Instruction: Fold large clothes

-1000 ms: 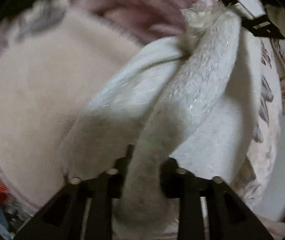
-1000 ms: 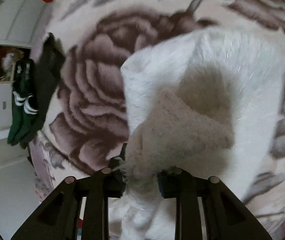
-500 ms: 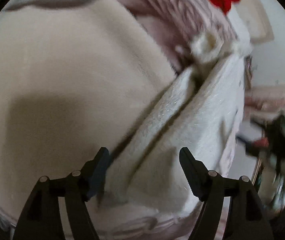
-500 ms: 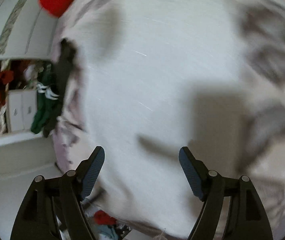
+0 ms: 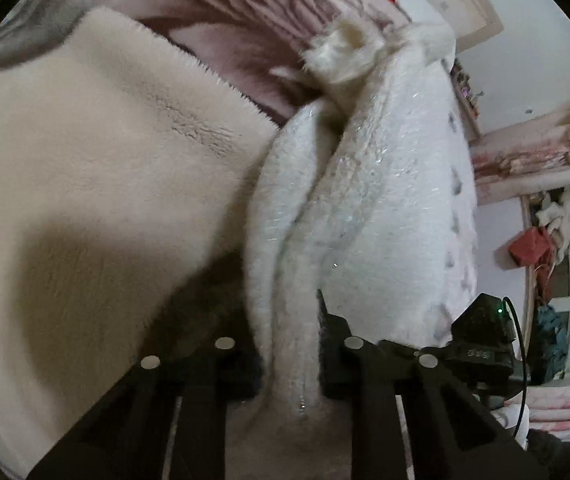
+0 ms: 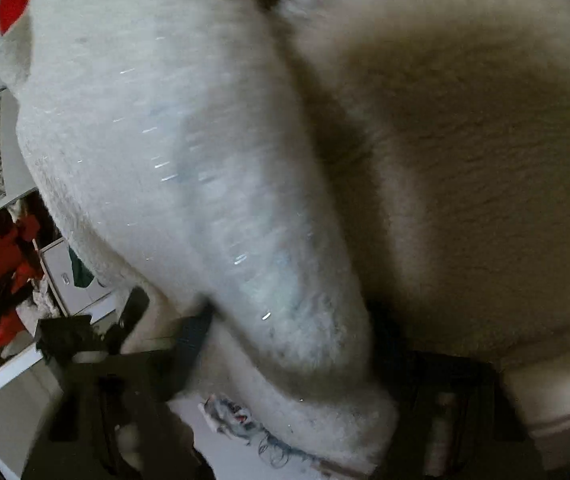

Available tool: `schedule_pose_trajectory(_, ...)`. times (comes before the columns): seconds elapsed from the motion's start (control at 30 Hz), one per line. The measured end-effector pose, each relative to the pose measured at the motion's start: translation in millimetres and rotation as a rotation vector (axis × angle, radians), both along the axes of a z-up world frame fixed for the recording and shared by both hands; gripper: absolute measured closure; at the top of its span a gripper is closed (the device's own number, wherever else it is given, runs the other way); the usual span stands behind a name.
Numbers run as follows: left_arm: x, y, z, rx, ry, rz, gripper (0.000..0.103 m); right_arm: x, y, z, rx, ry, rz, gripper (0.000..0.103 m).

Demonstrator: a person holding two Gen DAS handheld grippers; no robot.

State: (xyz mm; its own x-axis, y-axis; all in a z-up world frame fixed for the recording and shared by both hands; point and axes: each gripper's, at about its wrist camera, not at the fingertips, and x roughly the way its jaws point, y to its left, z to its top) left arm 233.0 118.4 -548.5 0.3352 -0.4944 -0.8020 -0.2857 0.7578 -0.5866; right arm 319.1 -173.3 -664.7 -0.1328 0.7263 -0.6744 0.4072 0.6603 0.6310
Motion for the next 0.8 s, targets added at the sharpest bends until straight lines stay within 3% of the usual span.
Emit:
schedule_pose_trajectory(0.13,-22.7,-14.1,18.0,-0.054,-0.002,0.01,0.088,-13.2,-13.1,49.7,-0.043,-0.079,0.03,0.082)
schedule_pose_trajectory(0.27,-53.7,-44.6,21.6,-0.102,0.078,-0.039,0.088,-47.7,-61.2,83.0,-0.081,-0.034,0.086,0.083)
schedule_pose_trajectory(0.4,-84.8,-62.8,-2.5,-0.14,0.223,-0.071,0.085,-74.6,-87.7,58.6,-0.173,0.075,0.217,0.078)
schedule_pose_trajectory(0.47,-86.1,-56.6,-7.5,-0.17,0.272,-0.027,0.082,-69.1,-95.5,44.7,-0.189,0.132,0.229,0.069)
schedule_pose_trajectory(0.53,-81.9,-42.0,7.1,-0.184,0.247,0.022,0.075,-54.8,-100.5,49.1,-0.207,0.115,0.238,0.067)
schedule_pose_trajectory(0.57,-79.2,-34.1,16.0,-0.179,0.229,0.042,0.069,-44.1,-102.6,57.9,-0.227,0.079,0.246,0.059)
schedule_pose_trajectory(0.67,-63.4,-16.7,41.1,-0.162,0.161,0.078,0.063,-2.4,-111.5,103.6,-0.294,-0.095,0.237,0.053)
schedule_pose_trajectory(0.7,-46.6,-11.4,52.0,-0.153,0.12,0.084,0.058,12.5,-111.2,115.3,-0.297,-0.141,0.231,0.053)
schedule_pose_trajectory(0.8,3.8,-13.7,68.5,-0.101,0.015,0.072,0.057,64.1,-100.0,131.1,-0.246,-0.226,0.205,0.053)
